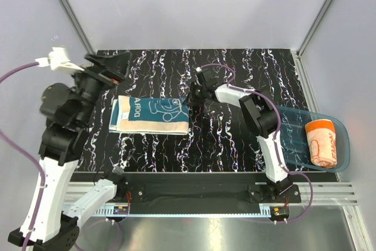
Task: Roll the towels
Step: Fold the towel
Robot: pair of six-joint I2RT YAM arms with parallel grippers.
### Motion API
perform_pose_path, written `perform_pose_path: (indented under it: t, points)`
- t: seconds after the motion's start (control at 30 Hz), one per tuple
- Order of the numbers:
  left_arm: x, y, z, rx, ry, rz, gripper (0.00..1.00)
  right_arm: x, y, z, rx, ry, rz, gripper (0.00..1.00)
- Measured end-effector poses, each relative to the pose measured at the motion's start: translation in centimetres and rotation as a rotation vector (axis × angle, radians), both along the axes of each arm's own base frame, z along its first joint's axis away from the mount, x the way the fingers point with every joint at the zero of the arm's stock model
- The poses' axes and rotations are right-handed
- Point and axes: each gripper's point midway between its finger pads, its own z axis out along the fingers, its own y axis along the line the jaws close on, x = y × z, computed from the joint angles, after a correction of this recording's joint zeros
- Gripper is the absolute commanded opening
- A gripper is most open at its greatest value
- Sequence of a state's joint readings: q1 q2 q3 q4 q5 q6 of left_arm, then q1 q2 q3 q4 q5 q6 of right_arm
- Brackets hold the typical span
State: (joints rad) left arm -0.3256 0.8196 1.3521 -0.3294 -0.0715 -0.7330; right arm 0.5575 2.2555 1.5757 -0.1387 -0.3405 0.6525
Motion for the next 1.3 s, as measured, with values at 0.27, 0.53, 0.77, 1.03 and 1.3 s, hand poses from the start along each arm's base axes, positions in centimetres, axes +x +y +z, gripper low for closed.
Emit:
perform_pose_path:
  t: [0.27, 0.53, 0.77, 1.03, 1.3]
  points:
    - [6.4, -1.8, -17.3, 0.296, 0.393, -0.018, 0.99, -0.7, -6.2, 0.7, -0.083, 0.009, -0.056, 0.00]
    - [5.8, -3.3, -33.9, 0.431, 0.772, -0.154, 0.95, -0.3, -13.5, 2.5, -0.164, -0.011, -0.135, 0.00]
    - [5.9, -3.6, -38.8, 0.461, 0.857, -0.187, 0.82, -0.7, -17.9, 3.0, -0.213, -0.009, -0.182, 0.00]
    - [5.9, -3.9, -43.7, 0.471, 0.972, -0.203, 0.71, -1.5, -18.3, 2.4, -0.226, 0.010, -0.164, 0.00]
    - [6.4, -3.7, -46.3, 0.494, 1.034, -0.181, 0.64, -1.8, -18.3, 2.2, -0.230, 0.015, -0.158, 0.00]
